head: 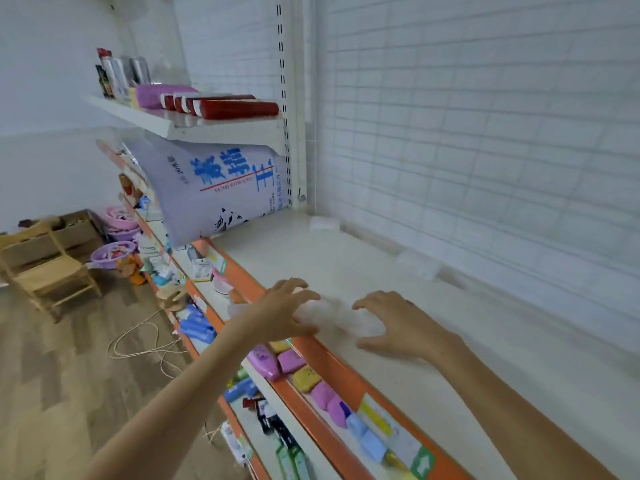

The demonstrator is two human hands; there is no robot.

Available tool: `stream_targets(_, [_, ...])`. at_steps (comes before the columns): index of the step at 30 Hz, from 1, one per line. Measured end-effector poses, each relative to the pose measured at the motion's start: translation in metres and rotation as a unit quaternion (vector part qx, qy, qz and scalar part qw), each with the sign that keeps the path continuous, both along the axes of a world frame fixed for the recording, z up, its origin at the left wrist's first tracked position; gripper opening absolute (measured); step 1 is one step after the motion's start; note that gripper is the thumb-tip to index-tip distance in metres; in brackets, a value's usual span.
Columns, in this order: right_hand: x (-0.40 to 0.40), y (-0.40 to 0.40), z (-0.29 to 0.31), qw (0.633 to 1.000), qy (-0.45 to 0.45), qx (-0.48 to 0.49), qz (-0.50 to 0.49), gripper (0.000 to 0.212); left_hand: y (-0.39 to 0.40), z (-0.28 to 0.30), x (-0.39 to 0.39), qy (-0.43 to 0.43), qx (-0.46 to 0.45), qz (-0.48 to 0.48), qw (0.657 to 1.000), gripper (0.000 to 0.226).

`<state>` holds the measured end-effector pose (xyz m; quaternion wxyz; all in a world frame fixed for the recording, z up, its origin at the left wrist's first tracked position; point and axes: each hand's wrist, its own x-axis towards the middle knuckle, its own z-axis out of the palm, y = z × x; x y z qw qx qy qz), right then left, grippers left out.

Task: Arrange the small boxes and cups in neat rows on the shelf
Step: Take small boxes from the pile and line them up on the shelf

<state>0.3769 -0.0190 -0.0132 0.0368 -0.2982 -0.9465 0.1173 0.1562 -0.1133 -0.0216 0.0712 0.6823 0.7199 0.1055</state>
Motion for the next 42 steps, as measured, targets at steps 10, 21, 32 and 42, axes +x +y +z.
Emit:
stream_targets(10, [-0.026, 0.057, -0.016, 0.995, 0.054, -0.025, -0.076, 0.073, 0.093, -0.018, -0.048, -0.027, -0.013, -0.078, 0.996, 0.071])
stream_targets(21, [-0.034, 0.069, -0.013, 0.918, 0.254, -0.142, -0.271, 0.003, 0.179, -0.002, -0.074, -0.198, -0.007, -0.188, 0.962, 0.039])
stream_targets(32, [-0.045, 0.058, -0.028, 0.903, 0.218, -0.046, -0.368, 0.020, 0.212, -0.016, -0.069, -0.353, -0.062, -0.207, 0.910, 0.037])
stream_targets(42, [-0.038, 0.053, -0.043, 0.924, 0.158, -0.075, -0.341, 0.077, 0.214, -0.026, -0.094, -0.245, -0.059, -0.303, 0.919, 0.094])
